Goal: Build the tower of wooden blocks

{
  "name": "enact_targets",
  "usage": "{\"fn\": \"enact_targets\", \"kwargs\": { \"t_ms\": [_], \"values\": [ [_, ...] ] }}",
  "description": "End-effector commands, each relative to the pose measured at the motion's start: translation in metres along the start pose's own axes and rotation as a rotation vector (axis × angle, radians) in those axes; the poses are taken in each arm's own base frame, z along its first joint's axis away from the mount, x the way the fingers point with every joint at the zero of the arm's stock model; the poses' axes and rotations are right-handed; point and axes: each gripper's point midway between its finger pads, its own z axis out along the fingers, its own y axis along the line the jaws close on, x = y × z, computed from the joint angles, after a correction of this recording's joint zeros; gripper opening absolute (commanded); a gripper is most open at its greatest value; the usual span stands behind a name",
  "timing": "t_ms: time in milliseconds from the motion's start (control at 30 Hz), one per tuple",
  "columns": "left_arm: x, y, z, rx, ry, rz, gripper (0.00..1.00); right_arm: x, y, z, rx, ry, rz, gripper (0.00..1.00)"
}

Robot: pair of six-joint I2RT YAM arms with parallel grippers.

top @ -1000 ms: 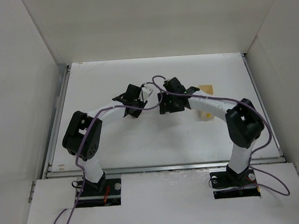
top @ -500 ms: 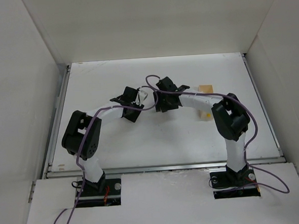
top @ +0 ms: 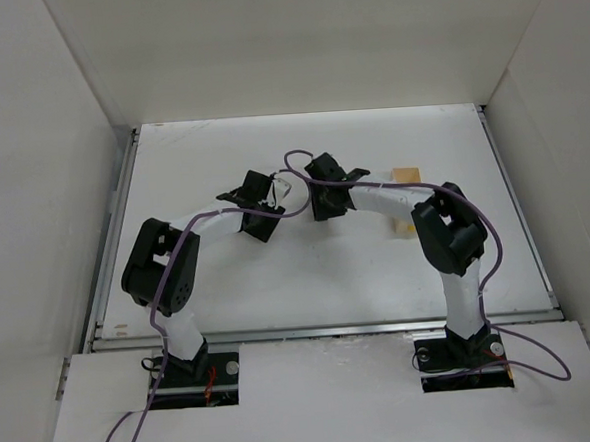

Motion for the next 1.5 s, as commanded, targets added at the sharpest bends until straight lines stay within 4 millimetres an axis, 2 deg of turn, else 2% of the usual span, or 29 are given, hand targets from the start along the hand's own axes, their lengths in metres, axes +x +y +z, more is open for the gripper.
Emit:
{"fn": "enact_targets", "kwargs": {
  "t_ms": [0, 133, 300, 333, 367, 400, 433, 467, 500, 533, 567, 600, 633, 667, 700, 733, 767, 800, 833, 867, 933, 967, 1033, 1067, 1100, 1233, 1267, 1400, 1467],
  "values": [
    [0.007, 0.003, -0.013, -0.002, 0.019, 0.010, 0.51, -0.021, 0.009, -0.016, -0.015, -0.060, -0.012, 0.15],
    [-0.007, 0.008, -0.026, -0.013, -0.033, 0.025, 0.56, -0.030, 0.008, -0.039, -0.031, -0.096, -0.028, 0.00],
    [-0.025, 0.019, -0.052, -0.049, -0.125, 0.067, 0.63, -0.036, 0.015, -0.085, -0.167, -0.121, -0.055, 0.00],
    [-0.033, 0.021, -0.059, -0.059, -0.161, 0.075, 0.64, -0.047, 0.017, -0.106, -0.214, -0.158, -0.051, 0.00],
    [-0.043, 0.025, -0.072, -0.091, -0.205, 0.092, 0.64, -0.041, 0.022, -0.116, -0.290, -0.127, -0.049, 0.00],
    [-0.047, 0.031, -0.077, -0.115, -0.230, 0.131, 0.66, -0.050, 0.014, -0.126, -0.328, -0.140, -0.023, 0.00],
    [-0.050, 0.035, -0.083, -0.138, -0.248, 0.153, 0.66, -0.045, 0.012, -0.132, -0.373, -0.121, -0.012, 0.00],
    [-0.060, 0.039, -0.097, -0.170, -0.295, 0.181, 0.66, -0.055, 0.013, -0.151, -0.436, -0.151, 0.004, 0.00],
    [-0.065, 0.044, -0.104, -0.220, -0.323, 0.208, 0.66, -0.047, 0.023, -0.164, -0.555, -0.112, 0.000, 0.00],
    [-0.071, 0.058, -0.123, -0.343, -0.382, 0.311, 0.66, -0.058, 0.019, -0.189, -0.697, -0.113, 0.051, 0.00],
    [-0.072, 0.060, -0.124, -0.356, -0.373, 0.370, 0.66, -0.059, 0.019, -0.189, -0.698, -0.113, 0.051, 0.00],
    [-0.089, 0.069, -0.148, -0.448, -0.462, 0.398, 0.66, -0.057, 0.024, -0.201, -0.773, -0.094, 0.070, 0.00],
    [-0.094, 0.074, -0.160, -0.507, -0.495, 0.445, 0.66, -0.058, 0.025, -0.205, -0.806, -0.088, 0.083, 0.00],
    [-0.087, 0.074, -0.158, -0.549, -0.494, 0.508, 0.66, -0.060, 0.023, -0.212, -0.840, -0.088, 0.102, 0.00],
    [-0.093, 0.076, -0.169, -0.614, -0.507, 0.644, 0.66, -0.061, 0.028, -0.216, -0.887, -0.093, 0.098, 0.00],
    [-0.101, 0.074, -0.191, -0.662, -0.589, 0.700, 0.66, -0.062, 0.034, -0.233, -0.971, -0.076, 0.109, 0.00],
    [-0.116, 0.073, -0.214, -0.730, -0.703, 0.740, 0.66, -0.060, 0.038, -0.237, -1.007, -0.063, 0.113, 0.00],
    [-0.107, 0.064, -0.209, -0.735, -0.732, 0.828, 0.66, -0.064, 0.041, -0.242, -1.037, -0.077, 0.107, 0.00],
    [-0.112, 0.056, -0.236, -0.799, -0.821, 0.920, 0.66, -0.064, 0.042, -0.244, -1.046, -0.059, 0.128, 0.00],
    [-0.123, 0.039, -0.255, -0.801, -0.969, 0.980, 0.66, -0.064, 0.042, -0.248, -1.049, -0.068, 0.123, 0.00],
    [-0.123, 0.020, -0.266, -0.779, -1.058, 1.059, 0.66, -0.067, 0.043, -0.253, -1.056, -0.082, 0.121, 0.00],
    [-0.127, 0.004, -0.268, -0.731, -1.118, 1.100, 0.67, -0.067, 0.046, -0.265, -1.091, -0.078, 0.123, 0.00],
    [-0.133, -0.008, -0.274, -0.738, -1.168, 1.145, 0.69, -0.064, 0.048, -0.267, -1.136, -0.076, 0.132, 0.00],
    [-0.135, -0.019, -0.268, -0.729, -1.181, 1.173, 0.70, -0.062, 0.050, -0.274, -1.154, -0.066, 0.150, 0.00],
    [-0.139, -0.017, -0.282, -0.814, -1.221, 1.150, 0.70, -0.060, 0.049, -0.276, -1.154, -0.067, 0.150, 0.00],
    [-0.141, -0.037, -0.273, -0.891, -1.218, 1.211, 0.71, -0.049, 0.051, -0.272, -1.154, -0.026, 0.176, 0.00],
    [-0.147, -0.041, -0.278, -0.889, -1.231, 1.211, 0.71, -0.046, 0.050, -0.269, -1.150, -0.014, 0.184, 0.00],
    [-0.154, -0.054, -0.269, -0.841, -1.222, 1.260, 0.71, -0.041, 0.059, -0.279, -1.185, -0.025, 0.182, 0.00],
    [-0.154, -0.057, -0.283, -0.896, -1.286, 1.244, 0.69, -0.038, 0.063, -0.284, -1.209, -0.004, 0.205, 0.00]
  ]
}}
